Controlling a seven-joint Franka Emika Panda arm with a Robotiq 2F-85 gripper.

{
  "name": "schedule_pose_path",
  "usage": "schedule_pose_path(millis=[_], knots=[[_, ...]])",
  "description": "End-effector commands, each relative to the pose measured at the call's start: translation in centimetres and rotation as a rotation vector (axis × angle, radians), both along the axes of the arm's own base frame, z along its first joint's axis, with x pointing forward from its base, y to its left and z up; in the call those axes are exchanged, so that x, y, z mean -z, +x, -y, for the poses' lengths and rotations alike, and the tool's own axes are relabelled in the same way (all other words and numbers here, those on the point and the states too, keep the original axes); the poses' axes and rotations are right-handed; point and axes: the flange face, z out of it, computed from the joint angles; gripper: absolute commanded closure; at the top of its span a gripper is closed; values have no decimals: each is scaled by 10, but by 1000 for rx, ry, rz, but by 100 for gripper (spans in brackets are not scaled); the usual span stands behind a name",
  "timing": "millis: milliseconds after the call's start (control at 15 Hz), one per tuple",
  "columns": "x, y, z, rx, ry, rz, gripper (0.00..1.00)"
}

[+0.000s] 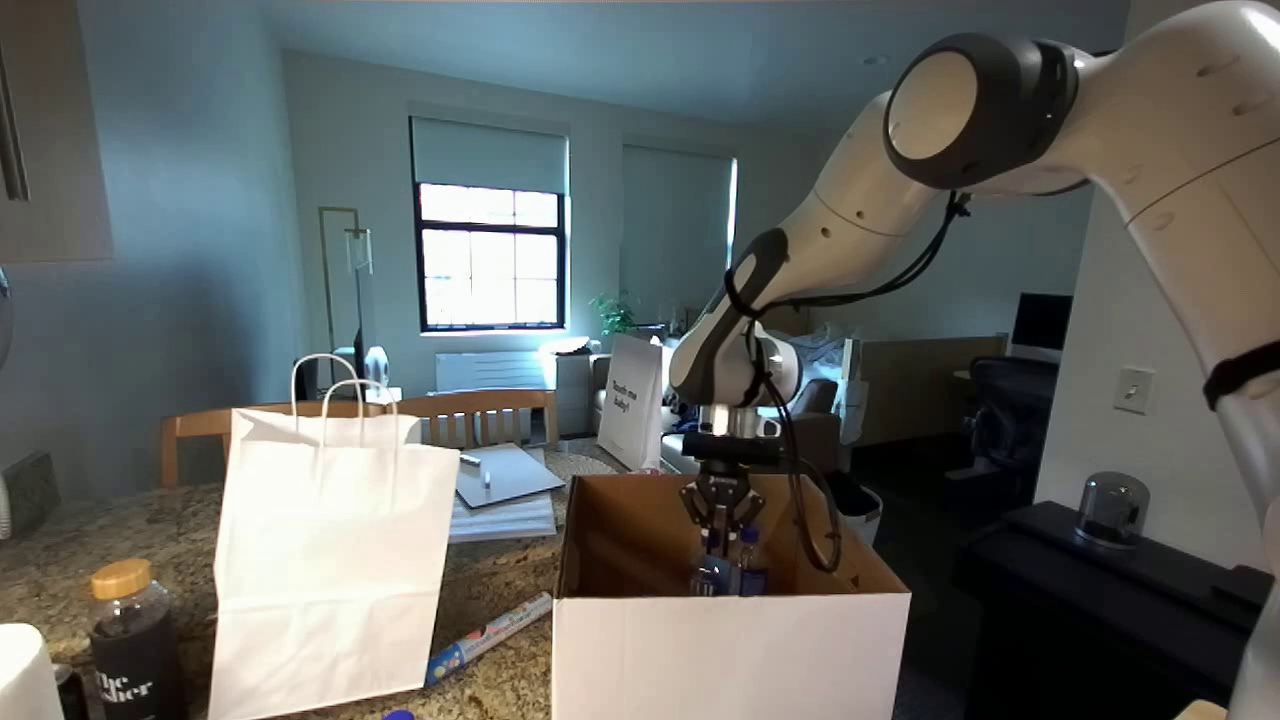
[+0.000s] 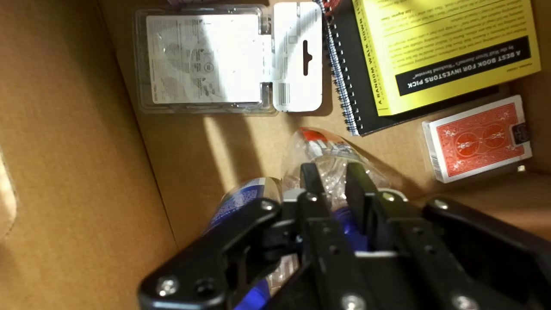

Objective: Remove two bottles from the box

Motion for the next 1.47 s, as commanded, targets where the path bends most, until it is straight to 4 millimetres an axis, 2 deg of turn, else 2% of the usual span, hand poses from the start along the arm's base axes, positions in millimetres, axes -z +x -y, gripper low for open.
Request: schedule_pose_path(millis=[0,467,533,733,1133,1400], knots=[[-10,-5,-1,34,-15,3,47],[-15,1,-6,16,-19,22,3],[-16,3,-5,15,-19,24,36],[-19,4,-7,6,-19,31,47],[-18,6,-7,0,-9,25,88],[-18,6,-9,-3,-7,27,86]])
